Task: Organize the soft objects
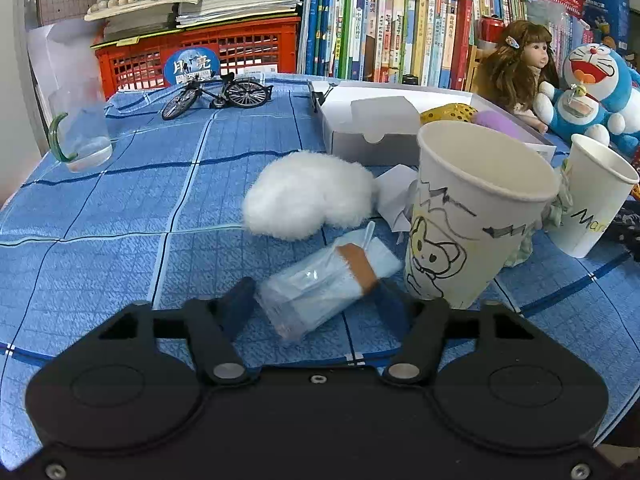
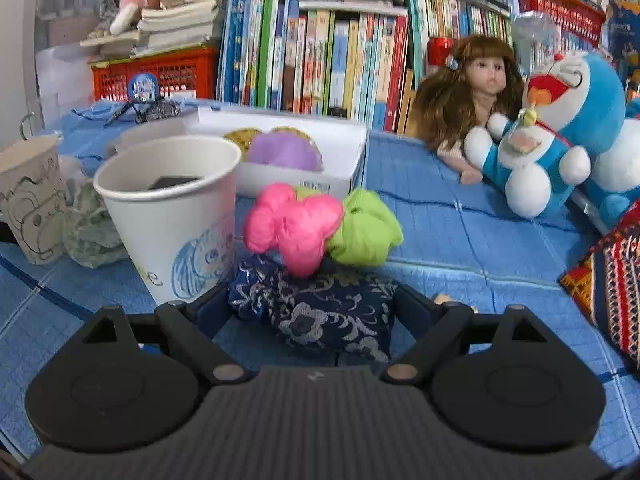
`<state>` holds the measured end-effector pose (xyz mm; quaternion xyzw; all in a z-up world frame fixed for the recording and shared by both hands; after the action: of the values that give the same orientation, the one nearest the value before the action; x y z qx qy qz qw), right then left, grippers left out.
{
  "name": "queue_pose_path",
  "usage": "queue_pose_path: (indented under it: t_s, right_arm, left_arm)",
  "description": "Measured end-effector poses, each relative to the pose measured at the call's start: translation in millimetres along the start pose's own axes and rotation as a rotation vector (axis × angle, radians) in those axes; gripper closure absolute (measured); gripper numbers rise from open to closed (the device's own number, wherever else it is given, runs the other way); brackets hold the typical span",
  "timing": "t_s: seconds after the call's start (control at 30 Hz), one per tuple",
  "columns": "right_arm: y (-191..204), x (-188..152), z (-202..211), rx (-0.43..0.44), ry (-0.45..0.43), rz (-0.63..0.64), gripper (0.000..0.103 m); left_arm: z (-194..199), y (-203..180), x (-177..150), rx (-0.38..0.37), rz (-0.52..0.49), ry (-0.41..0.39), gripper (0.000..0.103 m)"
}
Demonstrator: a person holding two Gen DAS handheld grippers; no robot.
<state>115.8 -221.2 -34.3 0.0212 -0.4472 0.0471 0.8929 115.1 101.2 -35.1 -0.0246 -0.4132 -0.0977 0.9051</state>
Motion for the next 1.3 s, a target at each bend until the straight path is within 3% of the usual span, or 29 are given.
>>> queue_pose_path:
  t_s: [0.23,0.33,0.57,0.87,1.03,1.3]
  right_arm:
    - [-0.7,-5.3,16.0,-0.02,-0.042,-0.021,0.047]
    - [-1.9,-4.3,27.6,-0.026,-0.061,-0.032,0.051]
    - [-9.5,7.1,61.0,-0.036,-0.128,-0.082,0.053]
    - [-22.7,53.5,90.7,-0.026,-0.227,-0.145,0.052]
    - [-23.0,81.9,79.5,0.019,-0.215,-0.171,0.052]
    - [-24.2,128.6,38.9,0.09,-0.16,-0.224,0.052]
  left_arm:
    - [10.3,1.0,-1.9,0.004,0.02,0.004,0.048]
    - [18.7,0.3,1.2,0.008,0.019,-0.01,0.049]
    - [46.8,6.3,20.0,0.012,0.035,-0.069,0.049]
    - [74.4,29.6,72.6,-0.015,0.089,-0.151,0.049]
    - [65.9,21.0,104.9,-0.051,0.069,-0.148,0.049]
    - [20.1,-0.3,159.9,-0.107,0.072,-0.092,0.049]
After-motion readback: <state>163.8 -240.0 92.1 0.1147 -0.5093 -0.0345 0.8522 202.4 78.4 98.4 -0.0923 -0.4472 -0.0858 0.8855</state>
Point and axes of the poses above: each gripper's, at about its wrist camera, not at the fingertips, and z roughly against the way its jaws point, y to its left, x to its top, the point moved 7 cm from there along -z, roughly the way its jaws point, and after that the axes turned 4 degrees about -z, right-handed, at the moved point
